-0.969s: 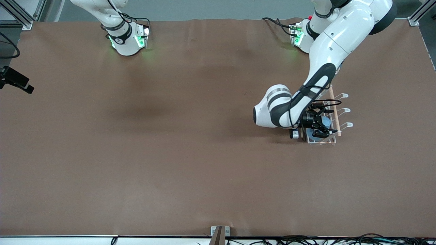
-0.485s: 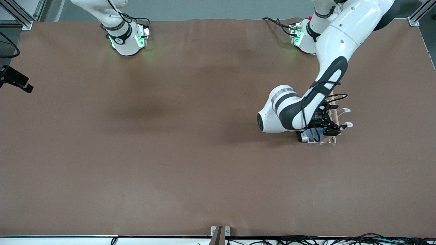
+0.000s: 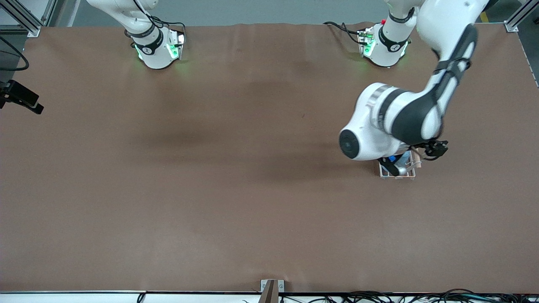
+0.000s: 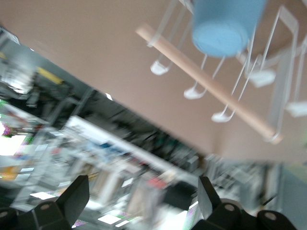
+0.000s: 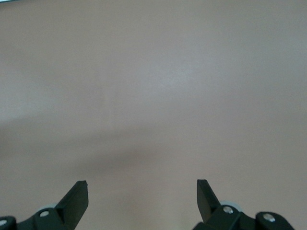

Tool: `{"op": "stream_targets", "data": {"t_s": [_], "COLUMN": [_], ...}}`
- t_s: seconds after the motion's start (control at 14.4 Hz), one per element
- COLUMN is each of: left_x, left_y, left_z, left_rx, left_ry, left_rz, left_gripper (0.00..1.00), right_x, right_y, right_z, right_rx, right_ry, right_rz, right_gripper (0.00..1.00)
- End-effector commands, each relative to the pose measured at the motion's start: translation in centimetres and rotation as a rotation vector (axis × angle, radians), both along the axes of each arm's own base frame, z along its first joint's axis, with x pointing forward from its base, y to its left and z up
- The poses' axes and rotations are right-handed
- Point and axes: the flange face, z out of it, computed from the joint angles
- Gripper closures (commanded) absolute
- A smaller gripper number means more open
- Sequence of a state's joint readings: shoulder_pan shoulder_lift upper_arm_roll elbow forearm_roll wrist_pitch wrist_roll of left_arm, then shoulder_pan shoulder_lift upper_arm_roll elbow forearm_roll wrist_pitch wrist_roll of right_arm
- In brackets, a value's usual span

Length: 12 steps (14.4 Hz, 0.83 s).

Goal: Hang cup on cup holder

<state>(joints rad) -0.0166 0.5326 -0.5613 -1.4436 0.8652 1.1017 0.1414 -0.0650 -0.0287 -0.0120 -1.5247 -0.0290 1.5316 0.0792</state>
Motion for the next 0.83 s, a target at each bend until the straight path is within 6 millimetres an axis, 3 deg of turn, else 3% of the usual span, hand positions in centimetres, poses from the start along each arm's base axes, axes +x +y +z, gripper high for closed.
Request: {"op": "stream_targets", "data": {"t_s": [0.0, 0.42, 0.76], "left_x": [0.6, 0.5, -3.4], "left_y": [2.3, 9.1, 13.8], "left_z": [5.4, 14.7, 21.8], "left_rx": [-0.169, -0.507, -0.701], "left_ry": [-0.220, -0.491, -0.608], "left_rz": [0.160, 0.511, 0.655], "left_gripper": [0.00, 0.00, 0.00], "right_x": [0.0, 0.0, 0.0], "right_y": [-0.1, -0.1, -0.2], "right_z": [0.4, 0.4, 0.3], "right_rx": [-0.010, -0.001, -0.001], "right_ry": [0.004, 0.004, 0.006], "right_rz": [-0.017, -0.019, -0.021], "right_gripper": [0.00, 0.00, 0.00]}}
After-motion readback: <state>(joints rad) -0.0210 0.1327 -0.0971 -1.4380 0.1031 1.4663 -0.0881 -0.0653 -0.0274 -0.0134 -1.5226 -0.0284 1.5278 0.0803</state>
